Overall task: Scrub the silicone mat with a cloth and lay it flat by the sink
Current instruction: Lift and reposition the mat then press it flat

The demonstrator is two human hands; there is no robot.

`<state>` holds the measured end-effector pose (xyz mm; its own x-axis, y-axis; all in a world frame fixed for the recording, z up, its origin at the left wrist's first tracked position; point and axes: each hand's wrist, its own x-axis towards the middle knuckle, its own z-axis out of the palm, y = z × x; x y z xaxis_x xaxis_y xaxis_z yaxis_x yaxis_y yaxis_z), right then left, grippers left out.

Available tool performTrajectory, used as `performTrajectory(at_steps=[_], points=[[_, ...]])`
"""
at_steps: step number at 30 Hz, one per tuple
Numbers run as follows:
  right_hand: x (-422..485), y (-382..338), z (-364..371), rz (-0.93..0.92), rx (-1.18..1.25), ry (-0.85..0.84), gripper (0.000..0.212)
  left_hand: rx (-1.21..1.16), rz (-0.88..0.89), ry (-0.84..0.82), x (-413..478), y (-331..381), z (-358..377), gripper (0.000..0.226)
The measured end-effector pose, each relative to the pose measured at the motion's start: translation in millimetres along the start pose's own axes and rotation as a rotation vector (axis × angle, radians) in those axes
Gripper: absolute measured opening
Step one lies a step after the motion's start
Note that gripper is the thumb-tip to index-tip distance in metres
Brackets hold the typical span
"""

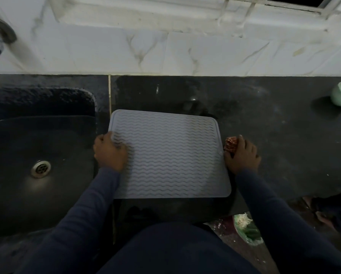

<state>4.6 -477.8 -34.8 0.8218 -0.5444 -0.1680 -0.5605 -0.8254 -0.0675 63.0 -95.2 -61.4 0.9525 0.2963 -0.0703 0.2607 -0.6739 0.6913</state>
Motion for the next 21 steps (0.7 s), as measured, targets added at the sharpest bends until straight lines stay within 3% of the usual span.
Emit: performTrajectory(at_steps=[4, 7, 9, 13, 18, 21], points=[[1.8, -1.9, -5.3, -0.119, -0.005, 0.121, 0.075, -0.118, -0.195, -0.070, 20.5, 11.5, -15.3, 0.058], [-10.0, -18.2, -20.2, -0.324, 0.198, 0.189, 0.040, 0.016, -0.089, -0.133, 27.3, 12.9, -19.2, 0.033], [-20.6, -35.4, -32.2, -0.253, 0.186, 0.057, 0.024, 0.111, -0.051, -0.176, 30.5, 12.9, -21.1, 0.025], [-28.1, -54.1, -47.8, 0.067, 0.139, -0.123, 0.041, 0.257, 0.000, -0.205, 28.7, 10.0, -22.5, 0.021], [-9.1, -53.9, -25.8, 0.111, 0.239, -0.203, 0.051, 0.267, 0.079, -0.158, 22.0, 5.0, -20.9, 0.020], [0.1, -55.4, -15.9, 0.068, 0.380, -0.225, 0.036, 0.194, 0.140, -0.113, 20.0, 5.8, -25.6, 0.018]])
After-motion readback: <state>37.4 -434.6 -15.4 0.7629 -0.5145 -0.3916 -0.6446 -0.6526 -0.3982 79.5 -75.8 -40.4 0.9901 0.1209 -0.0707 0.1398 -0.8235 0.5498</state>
